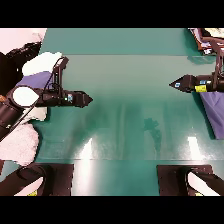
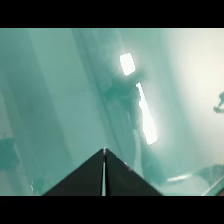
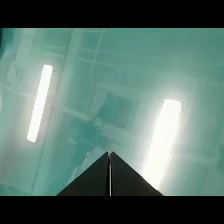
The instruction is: Fold the shirts.
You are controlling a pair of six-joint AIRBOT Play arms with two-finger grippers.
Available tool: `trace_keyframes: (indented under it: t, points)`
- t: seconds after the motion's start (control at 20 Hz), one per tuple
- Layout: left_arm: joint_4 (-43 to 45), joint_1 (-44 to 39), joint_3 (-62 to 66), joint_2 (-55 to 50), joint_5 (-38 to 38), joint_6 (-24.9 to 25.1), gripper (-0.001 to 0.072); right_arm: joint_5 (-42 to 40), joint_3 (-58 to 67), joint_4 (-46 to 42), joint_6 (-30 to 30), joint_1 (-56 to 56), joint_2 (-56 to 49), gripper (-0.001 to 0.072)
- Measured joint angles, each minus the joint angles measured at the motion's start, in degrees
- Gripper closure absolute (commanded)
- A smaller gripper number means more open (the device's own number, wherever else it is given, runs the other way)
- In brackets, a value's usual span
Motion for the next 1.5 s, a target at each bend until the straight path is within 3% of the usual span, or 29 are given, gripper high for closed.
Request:
trace_keyframes:
  t: [0.05,0.25,0.5,0.7,0.95,1.3,1.35,1.4,1.45,1.5]
  points:
    - [0.68,0.00,0.15,-0.02,1.09,0.50,-0.0001,-0.17,0.00,0.00,0.00,0.00,0.00,0.0692]
    - [10.69,3.61,5.27,-1.66,4.44,0.98,-0.0001,-0.83,0.00,0.11,0.02,0.00,0.00,0.0692]
    - [23.45,17.22,23.45,-14.73,0.42,-0.94,-0.0001,-1.22,0.00,0.15,0.02,0.00,0.00,0.0692]
    - [26.73,25.59,37.99,-30.40,-3.50,-1.55,-0.0002,-1.44,0.00,0.13,0.04,0.00,0.00,0.0692]
    - [28.28,30.23,50.53,-47.25,-6.27,-1.77,-0.0002,-1.49,-0.04,0.13,0.04,0.00,0.00,0.0692]
    - [32.50,31.58,56.96,-57.72,-5.73,-1.77,0.0000,-1.51,-0.04,0.09,0.04,0.07,0.00,0.0692]
    - [32.65,31.56,57.16,-58.38,-5.11,-1.77,0.0119,-1.53,-0.04,0.07,0.04,0.07,0.00,0.0692]
    - [32.74,31.61,57.31,-58.88,-4.35,-1.77,0.0285,-1.53,-0.07,0.07,0.04,0.07,0.00,0.0692]
    - [33.05,31.69,57.44,-59.30,-3.52,-1.75,0.0340,-1.53,-0.04,0.07,0.04,0.07,0.00,0.0692]
    - [33.11,31.69,57.51,-59.54,-2.75,-1.73,0.0340,-1.55,-0.07,0.07,0.04,0.07,0.00,0.0692]
